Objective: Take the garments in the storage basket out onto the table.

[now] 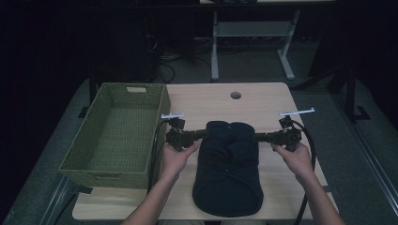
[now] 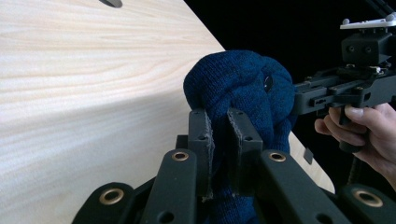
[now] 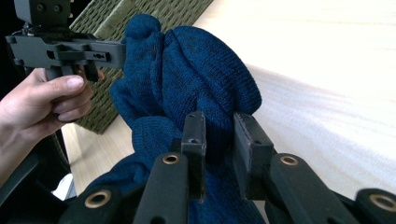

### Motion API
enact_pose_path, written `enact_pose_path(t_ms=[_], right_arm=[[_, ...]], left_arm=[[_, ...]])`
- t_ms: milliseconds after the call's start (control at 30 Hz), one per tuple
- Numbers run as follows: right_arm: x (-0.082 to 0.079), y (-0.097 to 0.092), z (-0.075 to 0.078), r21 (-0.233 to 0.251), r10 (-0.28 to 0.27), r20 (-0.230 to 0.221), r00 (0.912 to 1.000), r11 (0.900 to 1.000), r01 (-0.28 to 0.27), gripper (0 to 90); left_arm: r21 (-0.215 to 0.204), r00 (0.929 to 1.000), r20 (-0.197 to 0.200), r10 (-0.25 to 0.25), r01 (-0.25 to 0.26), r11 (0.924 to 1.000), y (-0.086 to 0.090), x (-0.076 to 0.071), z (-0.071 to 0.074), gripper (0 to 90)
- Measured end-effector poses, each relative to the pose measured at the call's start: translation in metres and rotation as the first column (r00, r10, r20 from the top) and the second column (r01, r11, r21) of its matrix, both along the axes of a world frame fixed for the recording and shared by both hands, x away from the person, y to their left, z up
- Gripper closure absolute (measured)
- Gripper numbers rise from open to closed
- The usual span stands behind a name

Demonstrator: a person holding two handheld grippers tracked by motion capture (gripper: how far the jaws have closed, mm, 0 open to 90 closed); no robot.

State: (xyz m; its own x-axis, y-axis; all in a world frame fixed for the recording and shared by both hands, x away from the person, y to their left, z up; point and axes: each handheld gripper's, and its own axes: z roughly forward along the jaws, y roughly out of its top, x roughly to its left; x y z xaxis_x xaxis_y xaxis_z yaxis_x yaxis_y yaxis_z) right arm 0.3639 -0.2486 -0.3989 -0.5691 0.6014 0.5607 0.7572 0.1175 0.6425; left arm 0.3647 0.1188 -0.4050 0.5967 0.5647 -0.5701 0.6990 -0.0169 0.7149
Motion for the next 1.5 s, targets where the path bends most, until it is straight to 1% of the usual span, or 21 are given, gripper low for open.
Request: enact_pose_path(t_ms=[33, 167, 233, 267, 333, 400, 500, 533, 633, 700, 733, 767, 833, 1000, 1167, 1267, 1367, 1500], right_arm=[[-0.004, 0.0, -0.001, 0.003, 0.006, -0.003, 1.0, 1.0, -0.006, 74.9], [-0.011, 0.0, -0.003, 0.01, 0.016, -0.008, 0.9998, 0.9998, -0.016, 75.1], [-0.015, 0.0, -0.005, 0.018, 0.027, 0.001, 0.9996, 0.9995, -0.027, 75.3], [-0.018, 0.0, -0.006, 0.022, 0.031, -0.009, 0.9995, 0.9993, -0.031, 75.4], [-0.023, 0.001, -0.008, 0.023, 0.042, -0.011, 0.9991, 0.9989, -0.041, 75.7], [-0.028, 0.001, -0.011, 0.028, 0.053, -0.018, 0.9984, 0.9982, -0.053, 76.0], [-0.035, 0.002, -0.013, 0.033, 0.064, -0.029, 0.9975, 0.9975, -0.063, 76.2], [-0.037, 0.002, -0.015, 0.038, 0.069, -0.019, 0.9974, 0.9969, -0.069, 76.3], [-0.043, 0.001, -0.017, 0.04, 0.075, -0.035, 0.9966, 0.9965, -0.073, 76.3], [-0.046, 0.001, -0.018, 0.044, 0.081, -0.026, 0.9964, 0.9958, -0.08, 76.4], [-0.049, 0.001, -0.018, 0.046, 0.085, -0.035, 0.9958, 0.9955, -0.083, 76.4], [-0.05, 0.0, -0.019, 0.047, 0.09, -0.03, 0.9955, 0.995, -0.088, 76.4], [-0.053, 0.0, -0.021, 0.054, 0.095, -0.036, 0.9949, 0.9943, -0.093, 76.4], [-0.064, 0.0, -0.026, 0.064, 0.11, -0.075, 0.9912, 0.9924, -0.105, 76.4], [-0.072, 0.003, -0.034, 0.048, 0.135, -0.091, 0.9867, 0.9903, -0.131, 76.5], [-0.078, 0.005, -0.041, 0.04, 0.146, -0.122, 0.9817, 0.989, -0.142, 76.5], [-0.081, 0.006, -0.049, 0.029, 0.155, -0.148, 0.9767, 0.9878, -0.153, 76.6], [-0.081, 0.009, -0.059, 0.019, 0.162, -0.181, 0.97, 0.9867, -0.161, 77.1]], left_arm=[[0.0, 1.0, 0.0, 0.0, 0.0, 1.0, 0.0, 0.0, 0.0, 81.4], [-0.005, 0.9999, 0.001, -0.017, 0.017, 0.9998, 0.002, -0.009, -0.002, 81.6], [0.0, 0.9997, 0.002, -0.024, 0.024, 0.9997, 0.004, -0.014, -0.002, 81.6], [-0.001, 0.9997, -0.002, -0.025, 0.025, 0.9997, 0.005, -0.016, -0.003, 81.6], [-0.008, 0.9995, -0.01, -0.031, 0.031, 0.9995, 0.007, -0.02, -0.005, 81.7], [0.0, 0.9993, -0.012, -0.036, 0.036, 0.9993, 0.008, -0.024, -0.007, 81.7], [-0.001, 0.9987, -0.02, -0.047, 0.047, 0.9989, 0.009, -0.031, -0.009, 81.8], [0.001, 0.9984, -0.021, -0.053, 0.053, 0.9986, 0.009, -0.033, -0.01, 81.8], [-0.001, 0.9978, -0.028, -0.06, 0.06, 0.9982, 0.01, -0.039, -0.011, 81.8], [0.001, 0.9973, -0.032, -0.065, 0.066, 0.9979, 0.01, -0.042, -0.012, 81.8], [0.0, 0.9971, -0.033, -0.068, 0.068, 0.9977, 0.011, -0.043, -0.012, 81.8], [0.002, 0.9966, -0.034, -0.074, 0.074, 0.9972, 0.011, -0.045, -0.013, 81.8], [0.002, 0.9961, -0.04, -0.079, 0.08, 0.9968, 0.012, -0.048, -0.014, 81.8], [0.019, 0.9939, -0.051, -0.097, 0.098, 0.995, 0.013, -0.057, -0.019, 81.8], [0.04, 0.9899, -0.082, -0.116, 0.12, 0.992, 0.014, -0.068, -0.03, 81.7], [0.055, 0.9871, -0.102, -0.124, 0.13, 0.99, 0.015, -0.073, -0.039, 81.8], [0.057, 0.9841, -0.124, -0.127, 0.135, 0.9892, 0.013, -0.076, -0.048, 81.8], [0.067, 0.9811, -0.143, -0.13, 0.141, 0.9878, 0.011, -0.077, -0.055, 81.8]])
